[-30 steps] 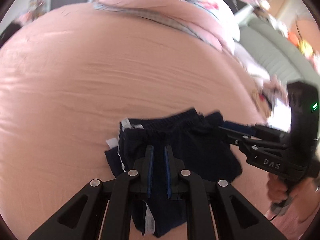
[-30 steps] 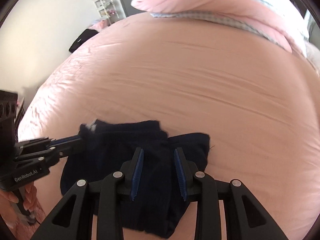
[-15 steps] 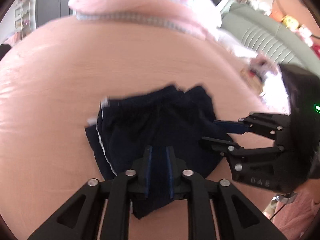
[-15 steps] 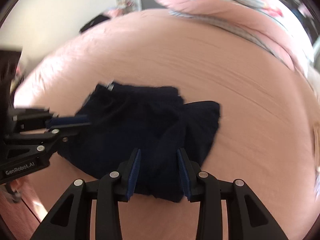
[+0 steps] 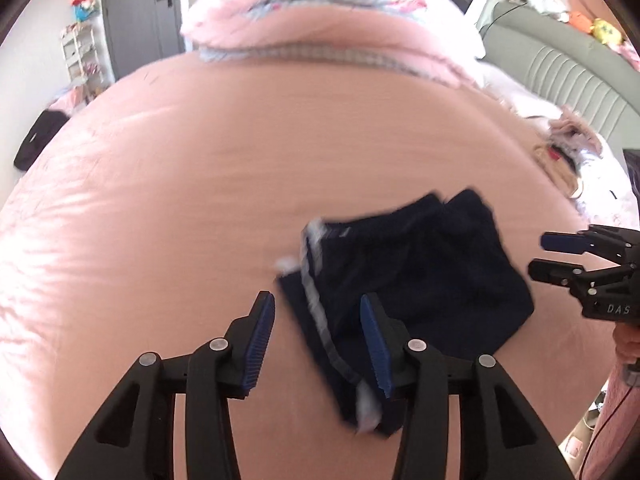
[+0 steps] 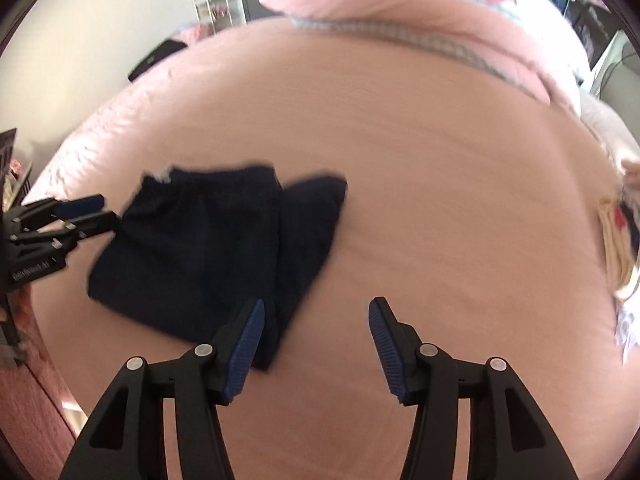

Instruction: Fold clothes

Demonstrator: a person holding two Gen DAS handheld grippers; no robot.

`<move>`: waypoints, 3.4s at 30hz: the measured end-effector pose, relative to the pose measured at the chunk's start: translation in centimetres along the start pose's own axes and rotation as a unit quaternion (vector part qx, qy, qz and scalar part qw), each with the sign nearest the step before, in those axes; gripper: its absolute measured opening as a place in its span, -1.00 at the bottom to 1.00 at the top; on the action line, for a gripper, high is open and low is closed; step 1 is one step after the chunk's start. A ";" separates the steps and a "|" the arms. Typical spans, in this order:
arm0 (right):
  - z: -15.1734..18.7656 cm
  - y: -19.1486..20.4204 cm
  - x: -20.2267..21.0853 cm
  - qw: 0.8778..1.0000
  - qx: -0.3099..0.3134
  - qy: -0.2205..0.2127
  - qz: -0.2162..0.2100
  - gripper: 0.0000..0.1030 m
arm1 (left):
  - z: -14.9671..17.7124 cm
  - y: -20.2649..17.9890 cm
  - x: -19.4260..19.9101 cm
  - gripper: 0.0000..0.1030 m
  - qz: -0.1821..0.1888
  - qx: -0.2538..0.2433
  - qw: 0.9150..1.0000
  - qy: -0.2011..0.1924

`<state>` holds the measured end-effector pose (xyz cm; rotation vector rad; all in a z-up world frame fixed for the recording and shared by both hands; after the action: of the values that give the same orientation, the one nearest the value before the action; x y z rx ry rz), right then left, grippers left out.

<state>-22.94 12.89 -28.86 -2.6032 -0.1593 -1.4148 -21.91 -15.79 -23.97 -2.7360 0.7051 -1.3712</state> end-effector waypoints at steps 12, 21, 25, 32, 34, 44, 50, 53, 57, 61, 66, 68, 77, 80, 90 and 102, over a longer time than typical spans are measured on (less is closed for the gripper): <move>-2.4 2.8 -3.3 0.994 -0.096 0.041 0.016 0.19 | 0.9 2.4 -1.1 -0.02 0.058 0.171 0.983 0.035; -0.6 5.3 -4.0 0.995 -0.081 0.062 -0.016 0.30 | 1.3 -0.9 -4.4 -0.08 0.114 0.187 0.975 0.043; -1.5 7.9 -3.2 0.997 -0.057 0.049 -0.035 -0.70 | 0.7 -2.7 -5.1 -0.82 0.084 0.159 0.983 0.047; -2.8 9.5 2.4 0.993 -0.080 0.028 -0.076 -0.78 | -2.8 -8.5 -2.4 -0.82 0.101 0.111 0.988 0.024; -3.1 7.9 4.8 0.993 -0.090 0.014 -0.075 -0.78 | -4.4 -10.5 -1.9 -0.82 0.121 0.106 0.987 0.022; -3.2 -11.1 17.9 0.987 -0.150 -0.057 0.008 -0.78 | -18.4 -29.8 -8.3 -0.82 0.243 -0.001 0.970 0.007; -2.2 -26.5 21.2 0.972 -0.208 -0.069 0.084 -0.78 | -23.7 -41.0 -11.0 -0.82 0.276 -0.041 0.960 0.010; -2.2 -32.5 21.1 0.965 -0.232 -0.066 0.104 -0.78 | -26.0 -45.6 -14.1 -0.82 0.292 -0.038 0.956 0.013; -0.3 -39.6 18.7 0.956 -0.261 -0.050 0.121 -0.73 | -27.8 -49.1 -17.1 -0.81 0.295 -0.034 0.955 0.027; 0.1 -44.1 14.4 0.953 -0.273 -0.035 0.124 -0.69 | -27.2 -50.5 -20.3 -0.76 0.271 -0.040 0.961 0.049; 0.9 -46.9 8.5 0.949 -0.292 -0.012 0.121 -0.27 | -25.7 -48.7 -20.7 -0.38 0.196 -0.095 0.976 0.007; 0.2 -46.6 10.7 0.945 -0.286 -0.061 0.146 -0.18 | -26.9 -48.4 -18.3 -0.20 0.167 -0.114 0.977 -0.067; -2.1 -43.8 10.4 0.952 -0.240 -0.087 0.171 -0.04 | -26.3 -52.6 -19.9 -0.06 0.147 -0.231 0.956 -0.107; -0.3 -44.5 8.3 0.952 -0.241 -0.058 0.177 -0.10 | -25.5 -49.9 -22.2 -0.03 0.141 -0.197 0.968 -0.071; 0.5 -44.1 12.3 0.926 -0.323 -0.075 0.179 0.30 | -24.9 -47.7 -17.0 -0.03 0.188 -0.113 0.973 -0.074; -3.5 -30.9 12.7 0.949 -0.268 -0.034 0.162 1.00 | -25.7 -28.1 -8.8 0.68 0.064 0.016 0.996 -0.062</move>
<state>-24.40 42.60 -13.19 -2.9020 0.7105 -1.3916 -35.03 17.99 -9.27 -2.6696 0.8266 -1.1658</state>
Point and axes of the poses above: each gripper's, at about its wrist camera, not at the fingertips, and x roughly against the way its jaws point, y to its left, z to its underside, the point moved 10 cm from there along -x, roughly the way its jaws point, and after that the axes turned 11 degrees about z, right-handed, at the moved point
